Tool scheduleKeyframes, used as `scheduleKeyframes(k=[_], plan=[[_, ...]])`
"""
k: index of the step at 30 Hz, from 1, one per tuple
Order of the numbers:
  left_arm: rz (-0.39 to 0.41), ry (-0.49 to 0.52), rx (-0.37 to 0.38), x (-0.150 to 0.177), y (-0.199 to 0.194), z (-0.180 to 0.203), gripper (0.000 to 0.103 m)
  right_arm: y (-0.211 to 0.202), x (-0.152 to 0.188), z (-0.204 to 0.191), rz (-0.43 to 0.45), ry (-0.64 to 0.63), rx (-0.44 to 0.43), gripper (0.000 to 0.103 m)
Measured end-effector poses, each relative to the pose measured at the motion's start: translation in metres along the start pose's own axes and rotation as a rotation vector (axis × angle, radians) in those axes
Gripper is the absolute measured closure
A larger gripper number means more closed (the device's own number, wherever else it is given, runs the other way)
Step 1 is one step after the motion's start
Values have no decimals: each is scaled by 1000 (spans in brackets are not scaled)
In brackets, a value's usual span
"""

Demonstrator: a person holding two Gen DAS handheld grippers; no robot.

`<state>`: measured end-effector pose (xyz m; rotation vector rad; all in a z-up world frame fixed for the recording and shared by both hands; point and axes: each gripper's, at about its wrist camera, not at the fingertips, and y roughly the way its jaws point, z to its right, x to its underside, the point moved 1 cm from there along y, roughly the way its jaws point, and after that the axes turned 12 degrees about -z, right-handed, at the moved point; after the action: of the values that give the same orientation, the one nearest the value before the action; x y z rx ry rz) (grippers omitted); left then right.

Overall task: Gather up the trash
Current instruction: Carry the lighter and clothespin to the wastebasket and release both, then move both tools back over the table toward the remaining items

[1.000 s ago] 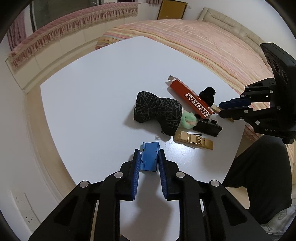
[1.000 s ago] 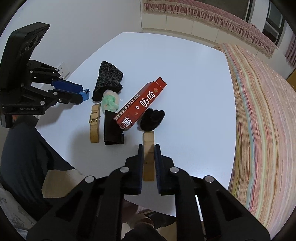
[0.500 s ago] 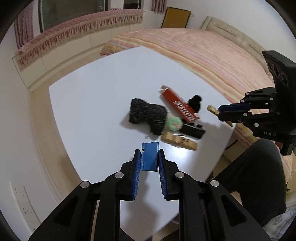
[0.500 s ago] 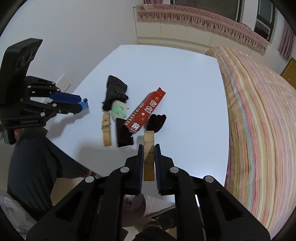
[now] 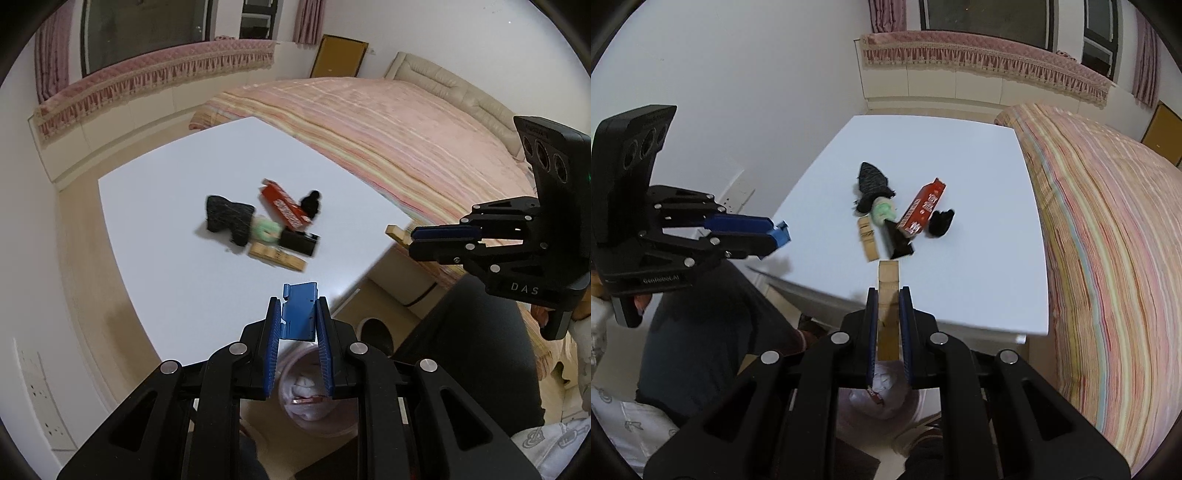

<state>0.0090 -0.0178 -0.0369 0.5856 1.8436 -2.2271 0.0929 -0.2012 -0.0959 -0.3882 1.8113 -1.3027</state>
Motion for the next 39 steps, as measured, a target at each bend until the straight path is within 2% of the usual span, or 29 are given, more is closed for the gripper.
scheduleKeyframes(k=[14,25,27,28,29,30,31,32,33,34,37,39], plan=[[-12,22,38,38,4,39,84,-3,53,-23,-16,31,-44,92],[-19,32,47,43,4,48,83,-4,62,-26,-27,33,-77,92],[-18,32,43,43,5,47,80,-4,62,-27,-28,33,-73,91],[-21,29,37,43,7,46,72,-3,62,-26,-33,35,-65,87],[-21,26,31,44,7,46,64,-3,62,-26,-35,37,-57,67],[-18,20,25,44,7,44,45,-3,62,-25,-32,43,-52,52],[-8,9,21,44,6,42,33,-4,62,-23,-17,55,-49,27],[0,2,20,44,5,40,28,-6,63,-22,-5,65,-50,18],[6,-4,14,44,4,39,15,-6,62,-20,-2,75,-48,15],[21,-16,-1,44,2,37,13,-5,62,-18,-4,89,-40,9],[27,-39,-12,43,1,33,8,-3,60,-15,-15,108,-42,7],[35,-45,-20,42,0,31,8,-2,60,-15,-16,108,-39,6]])
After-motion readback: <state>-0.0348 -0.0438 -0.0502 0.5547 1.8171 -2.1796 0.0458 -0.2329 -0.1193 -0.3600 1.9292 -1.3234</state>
